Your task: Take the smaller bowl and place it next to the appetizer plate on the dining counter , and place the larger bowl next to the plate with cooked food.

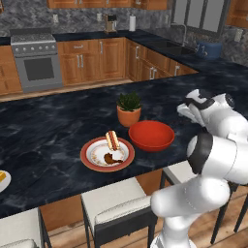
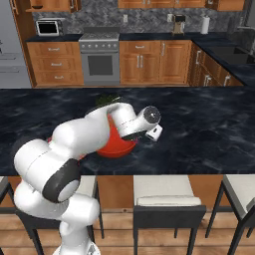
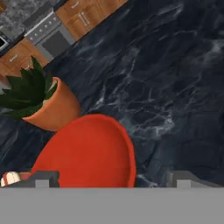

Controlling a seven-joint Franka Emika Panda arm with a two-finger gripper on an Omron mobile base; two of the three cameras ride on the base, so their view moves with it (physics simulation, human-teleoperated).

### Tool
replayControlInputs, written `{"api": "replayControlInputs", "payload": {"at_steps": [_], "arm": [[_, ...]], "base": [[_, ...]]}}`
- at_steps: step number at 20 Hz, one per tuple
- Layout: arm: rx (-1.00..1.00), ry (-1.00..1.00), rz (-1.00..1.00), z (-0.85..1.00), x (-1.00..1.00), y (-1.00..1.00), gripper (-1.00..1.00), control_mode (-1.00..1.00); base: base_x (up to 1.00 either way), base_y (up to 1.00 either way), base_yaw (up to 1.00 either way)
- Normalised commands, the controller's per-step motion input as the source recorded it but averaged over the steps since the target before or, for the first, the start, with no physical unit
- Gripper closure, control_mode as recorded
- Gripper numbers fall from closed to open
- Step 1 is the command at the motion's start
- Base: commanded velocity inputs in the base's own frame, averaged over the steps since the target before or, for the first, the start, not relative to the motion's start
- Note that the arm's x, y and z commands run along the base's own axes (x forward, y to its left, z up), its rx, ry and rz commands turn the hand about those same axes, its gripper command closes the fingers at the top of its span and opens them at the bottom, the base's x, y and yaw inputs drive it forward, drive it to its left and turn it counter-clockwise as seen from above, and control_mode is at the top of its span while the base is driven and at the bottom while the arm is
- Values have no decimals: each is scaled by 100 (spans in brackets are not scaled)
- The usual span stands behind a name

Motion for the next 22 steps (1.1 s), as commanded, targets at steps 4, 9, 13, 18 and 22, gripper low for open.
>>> {"api": "replayControlInputs", "payload": {"at_steps": [4, 9, 13, 18, 22], "arm": [[-33, -8, 20, 100, -100, 38, -100, -100], [-37, -6, 16, 100, -100, 64, -100, -100], [-28, -2, 3, 96, -91, 63, -100, -100], [-19, -12, 0, 68, -100, 47, -100, -100], [-13, -16, 0, 61, -100, 23, -100, -100]], "base": [[0, 0, 0], [0, 0, 0], [0, 0, 0], [0, 0, 0], [0, 0, 0]]}}
